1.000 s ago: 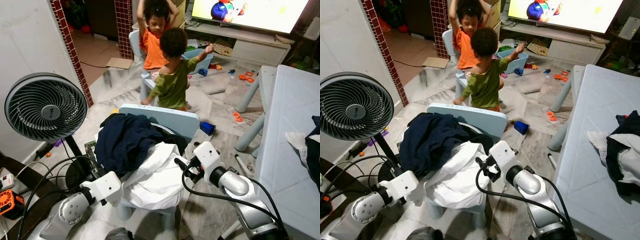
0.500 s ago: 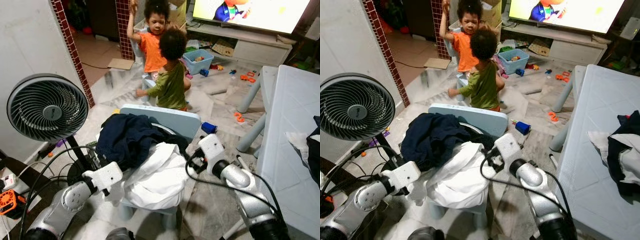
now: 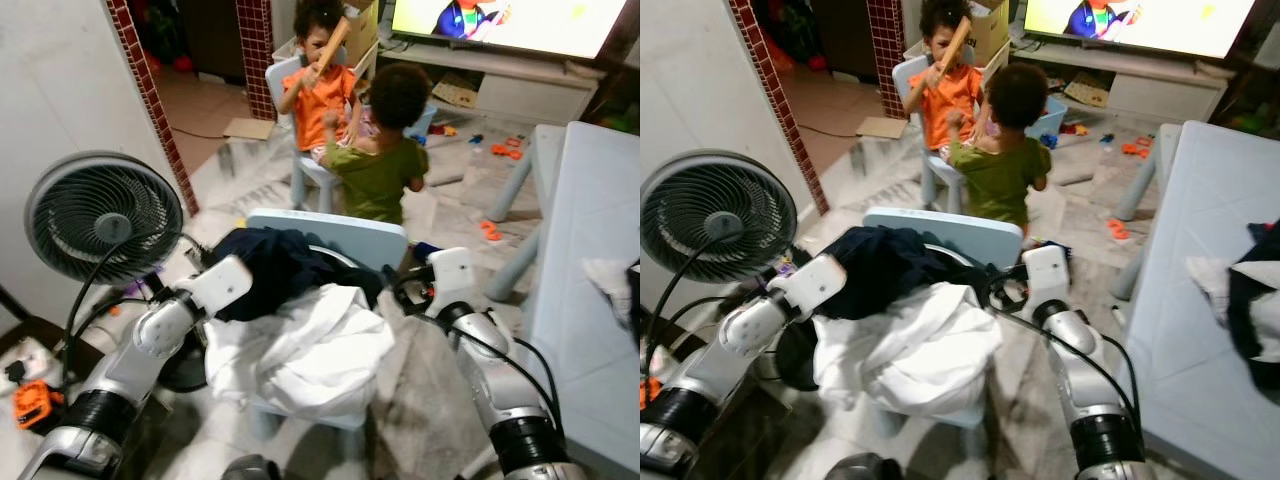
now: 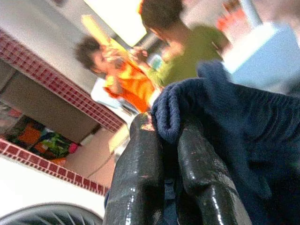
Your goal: Hang hanger
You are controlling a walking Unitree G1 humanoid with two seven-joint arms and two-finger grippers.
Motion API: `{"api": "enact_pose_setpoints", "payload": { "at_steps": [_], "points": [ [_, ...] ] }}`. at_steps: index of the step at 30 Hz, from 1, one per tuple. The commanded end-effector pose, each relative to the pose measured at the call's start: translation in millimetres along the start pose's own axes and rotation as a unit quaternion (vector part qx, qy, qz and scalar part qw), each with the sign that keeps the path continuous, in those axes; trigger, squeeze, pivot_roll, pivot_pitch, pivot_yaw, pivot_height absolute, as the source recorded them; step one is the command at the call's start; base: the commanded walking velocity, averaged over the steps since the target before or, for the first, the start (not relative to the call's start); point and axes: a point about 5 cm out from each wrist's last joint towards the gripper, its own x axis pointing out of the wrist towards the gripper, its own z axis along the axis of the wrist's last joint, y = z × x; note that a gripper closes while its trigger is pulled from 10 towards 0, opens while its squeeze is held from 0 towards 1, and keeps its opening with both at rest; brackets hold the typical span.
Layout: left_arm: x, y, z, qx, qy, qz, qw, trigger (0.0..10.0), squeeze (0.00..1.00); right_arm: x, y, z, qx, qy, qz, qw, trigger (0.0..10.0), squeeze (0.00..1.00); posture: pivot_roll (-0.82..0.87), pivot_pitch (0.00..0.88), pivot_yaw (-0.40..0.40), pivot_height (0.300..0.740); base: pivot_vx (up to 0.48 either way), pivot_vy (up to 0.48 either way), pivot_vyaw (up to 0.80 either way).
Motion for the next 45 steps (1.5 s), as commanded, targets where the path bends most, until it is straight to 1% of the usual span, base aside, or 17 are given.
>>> {"api": "enact_pose_setpoints", "payload": {
  "at_steps": [1,2,6,9,10,13,14,15,17,18,21,22,23,26,28,35,45],
  "points": [
    [12.6,26.5,27.1,-0.014,-0.046,0.057,0.997,0.0,0.0,6.0,-4.2,12.2,0.019,-0.032,-0.022,0.999,10.0,0.0,0.04,0.0,0.038,0.74,0.0,0.0,0.0],
    [19.1,41.2,43.0,-0.045,-0.067,0.106,0.991,0.0,0.0,10.4,-6.2,18.3,0.028,-0.047,-0.032,0.998,10.0,0.0,0.06,0.0,0.026,0.74,0.0,0.0,0.0],
    [23.5,51.0,58.6,-0.098,-0.087,0.164,0.978,0.0,0.0,15.3,-14.6,31.2,0.04,-0.083,-0.065,0.994,10.0,0.0,0.07,0.0,0.002,0.74,0.0,0.0,0.0],
    [24.3,45.1,67.5,-0.107,-0.108,0.177,0.972,0.0,0.0,15.6,-19.3,37.1,0.042,-0.1,-0.085,0.99,10.0,0.0,0.06,0.0,-0.004,0.74,0.0,0.0,0.0],
    [22.6,35.6,71.5,-0.133,-0.115,0.191,0.966,0.0,0.0,12.9,-20.9,41.7,0.03,-0.113,-0.09,0.989,10.0,0.0,0.04,0.0,-0.007,0.74,0.0,0.0,0.0],
    [19.2,26.2,72.2,-0.169,-0.116,0.202,0.958,0.2,0.0,7.8,-21.4,44.2,0.019,-0.121,-0.088,0.989,10.0,0.0,0.02,0.0,-0.005,0.74,0.0,0.0,0.0],
    [16.2,20.3,72.0,-0.191,-0.114,0.207,0.953,1.1,0.0,3.4,-22.4,44.8,0.019,-0.125,-0.09,0.988,10.0,0.0,0.01,0.0,-0.001,0.74,0.0,0.0,0.0],
    [13.1,16.7,71.0,-0.204,-0.11,0.216,0.949,2.6,0.0,0.0,-23.4,44.7,0.018,-0.126,-0.093,0.988,10.0,0.0,0.01,0.0,0.0,0.74,0.0,0.0,0.0],
    [4.2,10.6,67.4,-0.221,-0.105,0.223,0.944,2.7,0.0,-7.1,-26.1,41.6,0.021,-0.123,-0.107,0.986,10.0,0.0,0.0,0.0,0.014,0.74,0.0,0.0,0.0],
    [-0.7,8.1,65.0,-0.229,-0.098,0.223,0.942,3.7,0.0,-10.2,-26.8,38.9,0.019,-0.119,-0.112,0.986,10.0,0.0,-0.01,0.0,0.02,0.74,0.0,0.0,0.0],
    [-6.1,5.4,62.7,-0.232,-0.091,0.221,0.943,3.7,0.0,-13.6,-27.3,36.0,0.01,-0.114,-0.118,0.986,10.0,0.0,-0.02,0.0,0.027,0.74,0.0,0.0,0.0],
    [-13.8,0.5,57.4,-0.236,-0.079,0.218,0.944,10.0,0.0,-20.3,-26.5,31.0,-0.007,-0.108,-0.123,0.987,10.0,0.0,-0.02,0.0,0.028,0.74,0.0,0.0,0.0],
    [-29.5,-7.8,46.6,-0.232,-0.052,0.218,0.947,10.0,0.0,-34.6,-24.0,18.4,-0.019,-0.095,-0.13,0.987,10.0,0.0,-0.02,0.0,0.026,0.74,0.0,0.0,0.0],
    [-33.4,-9.6,43.9,-0.233,-0.044,0.22,0.946,10.0,0.0,-38.2,-22.7,15.5,-0.016,-0.093,-0.129,0.987,10.0,0.0,-0.02,0.0,0.026,0.74,0.0,0.0,0.0],
    [-41.6,-9.0,42.5,-0.236,-0.028,0.229,0.944,10.0,0.0,-45.3,-14.5,17.3,0.022,-0.096,-0.118,0.988,10.0,0.0,-0.01,0.0,0.035,0.74,0.0,0.0,0.0],
    [-46.8,-4.8,47.7,-0.232,-0.027,0.218,0.948,10.0,0.0,-47.1,-6.2,25.0,-0.005,-0.096,-0.111,0.989,10.0,0.0,0.01,0.0,0.016,0.74,0.0,0.0,0.0],
    [-48.7,0.1,54.0,-0.228,-0.023,0.198,0.953,10.0,0.0,-48.4,-16.4,28.8,0.036,-0.098,-0.106,0.989,10.0,0.0,0.02,0.0,0.033,0.74,-0.231,0.0,0.0]
  ]
}}
